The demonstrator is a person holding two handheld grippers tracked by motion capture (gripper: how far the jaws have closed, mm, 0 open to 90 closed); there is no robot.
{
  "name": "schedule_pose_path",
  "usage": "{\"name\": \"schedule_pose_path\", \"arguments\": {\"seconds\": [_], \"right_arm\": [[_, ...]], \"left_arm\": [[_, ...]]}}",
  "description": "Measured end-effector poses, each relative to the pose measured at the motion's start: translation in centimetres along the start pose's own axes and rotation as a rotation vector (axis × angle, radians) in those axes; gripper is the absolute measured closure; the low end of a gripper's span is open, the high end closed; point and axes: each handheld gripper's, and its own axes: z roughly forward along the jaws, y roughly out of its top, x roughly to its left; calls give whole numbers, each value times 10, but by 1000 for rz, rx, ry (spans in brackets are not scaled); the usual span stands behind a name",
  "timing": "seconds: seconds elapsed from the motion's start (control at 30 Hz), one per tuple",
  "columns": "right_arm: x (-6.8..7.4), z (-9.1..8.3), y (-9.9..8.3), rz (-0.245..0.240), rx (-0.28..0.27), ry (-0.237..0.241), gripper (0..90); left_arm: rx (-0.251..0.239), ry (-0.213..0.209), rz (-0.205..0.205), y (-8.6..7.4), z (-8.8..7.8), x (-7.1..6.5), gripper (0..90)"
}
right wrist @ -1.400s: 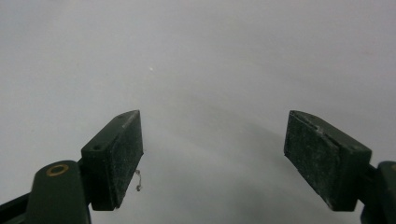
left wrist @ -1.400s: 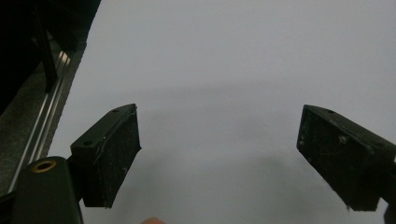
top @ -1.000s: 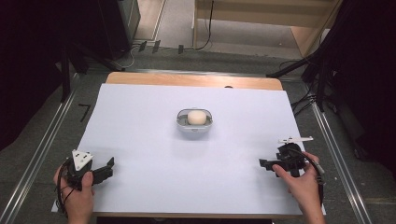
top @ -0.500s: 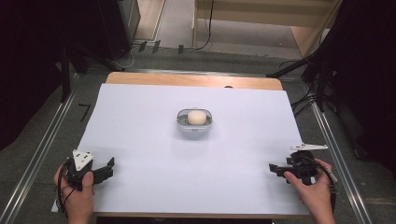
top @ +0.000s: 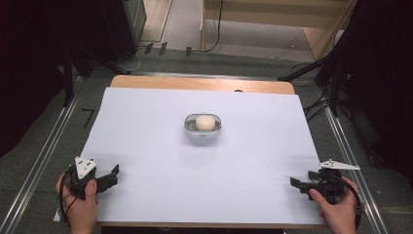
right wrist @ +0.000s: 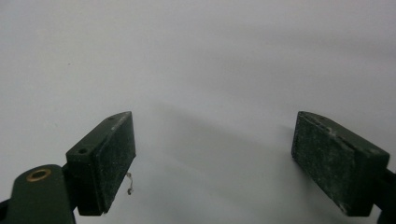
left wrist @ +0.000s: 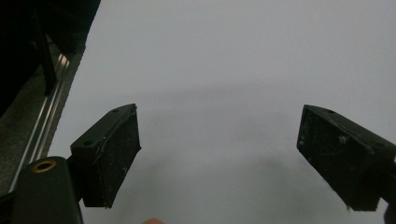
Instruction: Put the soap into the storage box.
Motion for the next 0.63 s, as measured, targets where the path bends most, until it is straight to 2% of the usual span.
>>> {"name": "schedule_pose_path", "arguments": {"seconds": [0.17, 0.2, 0.23, 0.33, 0.37, 0.43, 0.53, 0.63], "right_arm": [[-11, -10, -9, -4, -68, 7, 123], [-11, -10, -9, -4, -68, 7, 123], [-14, -15, -12, 0, -101, 2, 101], [-17, -19, -16, 17, -147, -14, 101], [-17, -19, -16, 17, -147, -14, 101], [-14, -17, -19, -2, -166, -70, 101], [-12, -14, -20, -10, -164, -70, 98], [-7, -8, -22, -58, -145, -110, 62]], "left_arm": [[2, -9, -6, 0, 0, 2, 142], [1, -9, -9, 0, 0, 2, 142], [4, -10, -9, 0, 0, 2, 142], [2, -9, -9, 0, 0, 2, 142], [2, -9, -9, 0, 0, 2, 142], [0, -13, -7, 0, 0, 2, 142], [-2, -14, -5, 0, 0, 2, 142], [2, -10, -1, 0, 0, 1, 142]]}}
